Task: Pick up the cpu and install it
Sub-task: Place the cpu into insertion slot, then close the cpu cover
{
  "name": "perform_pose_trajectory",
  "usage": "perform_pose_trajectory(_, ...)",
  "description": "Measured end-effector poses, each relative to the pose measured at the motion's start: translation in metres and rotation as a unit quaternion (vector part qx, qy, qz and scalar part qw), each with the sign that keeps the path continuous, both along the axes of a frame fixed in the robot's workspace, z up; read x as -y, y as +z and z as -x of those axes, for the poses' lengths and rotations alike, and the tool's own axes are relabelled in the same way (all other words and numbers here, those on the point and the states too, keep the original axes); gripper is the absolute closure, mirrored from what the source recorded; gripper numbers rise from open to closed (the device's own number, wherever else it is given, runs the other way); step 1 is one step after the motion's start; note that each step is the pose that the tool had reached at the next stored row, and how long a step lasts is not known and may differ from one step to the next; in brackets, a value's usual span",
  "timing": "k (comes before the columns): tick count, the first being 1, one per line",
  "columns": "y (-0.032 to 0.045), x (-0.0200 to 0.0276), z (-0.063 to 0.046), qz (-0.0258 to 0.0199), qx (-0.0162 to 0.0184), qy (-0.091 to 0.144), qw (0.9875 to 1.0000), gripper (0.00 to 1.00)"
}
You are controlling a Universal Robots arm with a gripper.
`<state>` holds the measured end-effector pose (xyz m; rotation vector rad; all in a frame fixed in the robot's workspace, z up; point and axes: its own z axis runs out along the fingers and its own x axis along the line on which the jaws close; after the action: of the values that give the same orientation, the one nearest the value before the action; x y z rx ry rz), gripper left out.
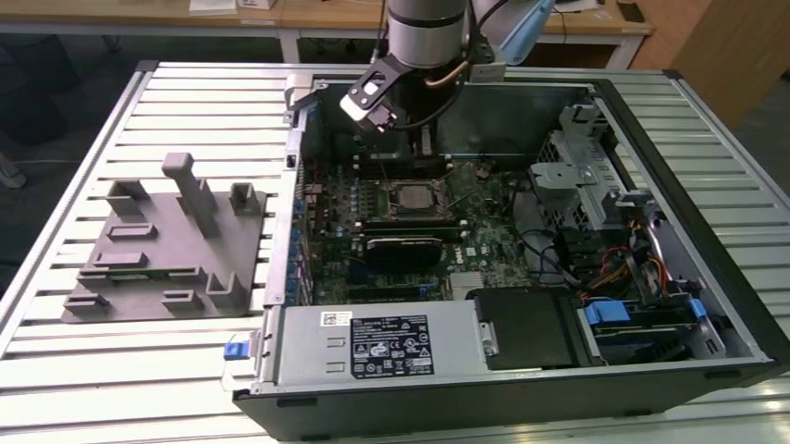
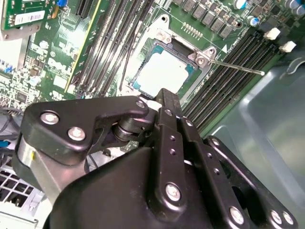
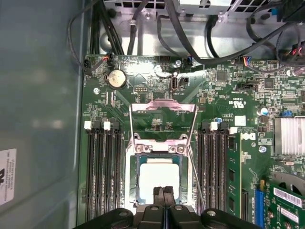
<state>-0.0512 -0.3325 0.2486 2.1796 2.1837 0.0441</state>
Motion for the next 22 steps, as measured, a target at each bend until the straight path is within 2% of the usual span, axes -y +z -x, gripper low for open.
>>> perform_pose_trajectory(15,0.0004,0.0,0.0001,0.0002,0.0016,0.0,1.0,0.89)
perform_pose_trajectory(22,0.0094,0.0,0.0001,0.0001,0.0016,0.0,1.0,0.89)
